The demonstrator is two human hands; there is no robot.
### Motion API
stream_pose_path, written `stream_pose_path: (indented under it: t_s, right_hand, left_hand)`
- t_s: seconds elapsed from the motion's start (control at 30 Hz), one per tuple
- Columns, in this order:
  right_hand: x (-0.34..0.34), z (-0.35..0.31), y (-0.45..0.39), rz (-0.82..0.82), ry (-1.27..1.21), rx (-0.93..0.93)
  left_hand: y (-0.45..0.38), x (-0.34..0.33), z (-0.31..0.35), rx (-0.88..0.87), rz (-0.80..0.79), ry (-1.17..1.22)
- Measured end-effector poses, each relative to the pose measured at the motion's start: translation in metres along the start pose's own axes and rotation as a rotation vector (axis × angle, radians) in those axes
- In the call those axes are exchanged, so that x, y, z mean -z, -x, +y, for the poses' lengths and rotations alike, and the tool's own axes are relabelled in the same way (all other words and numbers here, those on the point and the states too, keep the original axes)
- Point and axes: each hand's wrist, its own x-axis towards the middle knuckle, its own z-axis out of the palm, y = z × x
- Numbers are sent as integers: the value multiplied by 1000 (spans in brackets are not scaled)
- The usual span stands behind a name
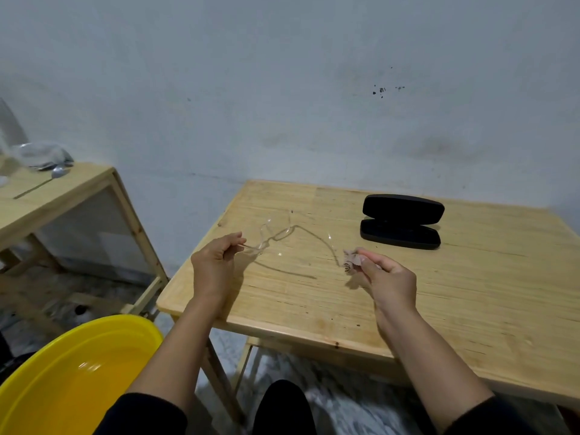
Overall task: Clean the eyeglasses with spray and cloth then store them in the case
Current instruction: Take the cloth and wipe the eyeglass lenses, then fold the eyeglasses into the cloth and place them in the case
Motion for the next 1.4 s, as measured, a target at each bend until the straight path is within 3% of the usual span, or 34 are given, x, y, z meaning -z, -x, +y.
stream_pose_path:
  t_s: [0.37,0.6,0.8,0.97,1.07,1.2,1.4]
  right_hand:
    - [1,-3,2,-19,-28,-35]
    - [10,-17,5,-90,-21,-24]
    - [28,-34,6,-94,-85,-13]
    - [53,-41,3,-87,-96,7]
    - [66,-43,-1,-86,-9,-4]
    - [82,-39,-7,-85,285,17]
    - [91,-48,-7,-56,500,272]
  left_hand:
    - [4,3,5,-113,-152,-140]
    - [19,-20,39,-299,-7,-114]
    - [63,-78,110,-209,-450,254]
    - [77,-112,133,-272,-493,283]
    - [78,-125,140,-198,-431,290]
    - [73,-134,146,-87,-396,258]
    - [64,-135,152,-28,-438,209]
